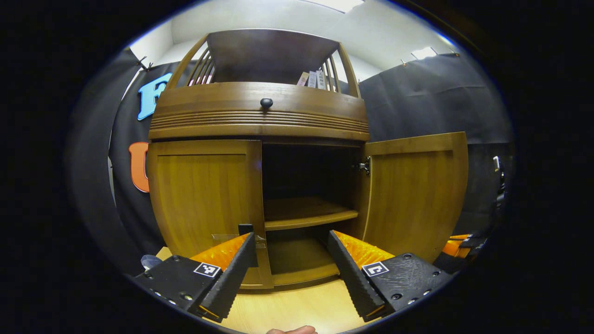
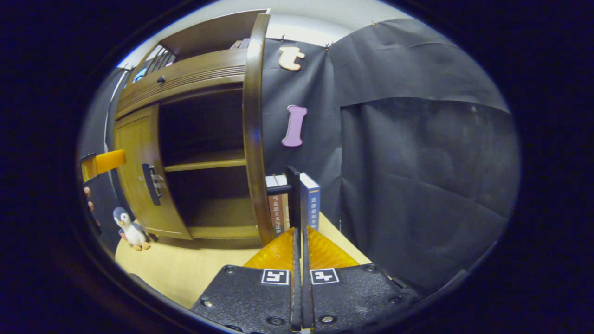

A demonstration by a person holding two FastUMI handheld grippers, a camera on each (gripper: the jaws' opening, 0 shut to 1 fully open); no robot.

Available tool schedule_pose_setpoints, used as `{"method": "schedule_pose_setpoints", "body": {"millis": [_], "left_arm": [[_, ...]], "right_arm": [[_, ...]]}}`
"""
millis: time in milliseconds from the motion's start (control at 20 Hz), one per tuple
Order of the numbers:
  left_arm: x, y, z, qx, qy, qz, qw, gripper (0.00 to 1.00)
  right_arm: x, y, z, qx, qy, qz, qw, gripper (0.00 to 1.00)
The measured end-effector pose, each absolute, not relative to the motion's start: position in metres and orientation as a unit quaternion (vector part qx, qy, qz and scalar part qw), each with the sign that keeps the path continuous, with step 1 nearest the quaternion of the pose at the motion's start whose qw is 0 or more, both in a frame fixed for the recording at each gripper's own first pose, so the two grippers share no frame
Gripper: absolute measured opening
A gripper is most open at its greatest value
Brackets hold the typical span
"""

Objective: Open the right door of the double-door shoe cabinet with the right hand, and open the left door with the left hand.

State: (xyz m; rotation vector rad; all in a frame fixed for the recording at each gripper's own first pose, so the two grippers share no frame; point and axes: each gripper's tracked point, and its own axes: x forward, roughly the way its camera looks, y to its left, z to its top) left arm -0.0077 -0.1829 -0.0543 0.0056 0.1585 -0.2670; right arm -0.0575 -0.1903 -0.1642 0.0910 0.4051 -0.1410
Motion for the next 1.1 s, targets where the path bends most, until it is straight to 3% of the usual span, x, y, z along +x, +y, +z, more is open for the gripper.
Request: {"method": "schedule_pose_setpoints", "body": {"millis": [50, 650, 750, 800, 900, 1050, 1100], "left_arm": [[-0.006, -0.183, -0.056, 0.004, 0.081, -0.13, 0.988, 0.95], [0.048, -0.136, -0.139, -0.004, 0.175, -0.073, 0.982, 0.94], [0.063, -0.127, -0.151, -0.02, 0.185, -0.058, 0.981, 1.0], [0.07, -0.125, -0.159, -0.028, 0.19, -0.058, 0.98, 0.95], [0.082, -0.121, -0.174, -0.031, 0.208, -0.055, 0.976, 0.92], [0.099, -0.122, -0.18, -0.021, 0.199, -0.054, 0.978, 0.92], [0.107, -0.121, -0.182, -0.014, 0.195, -0.054, 0.979, 0.77]], "right_arm": [[-0.058, -0.192, -0.16, 0.048, 0.198, -0.069, 0.977, 0.0], [-0.075, -0.192, -0.114, 0.025, 0.154, -0.088, 0.984, 0.07], [-0.08, -0.189, -0.106, 0.023, 0.151, -0.086, 0.985, 0.17], [-0.079, -0.186, -0.107, 0.023, 0.151, -0.084, 0.985, 0.2], [-0.084, -0.181, -0.105, 0.024, 0.153, -0.082, 0.985, 0.35], [-0.09, -0.177, -0.098, 0.018, 0.148, -0.078, 0.986, 0.48], [-0.09, -0.175, -0.096, 0.016, 0.147, -0.075, 0.986, 0.48]]}}
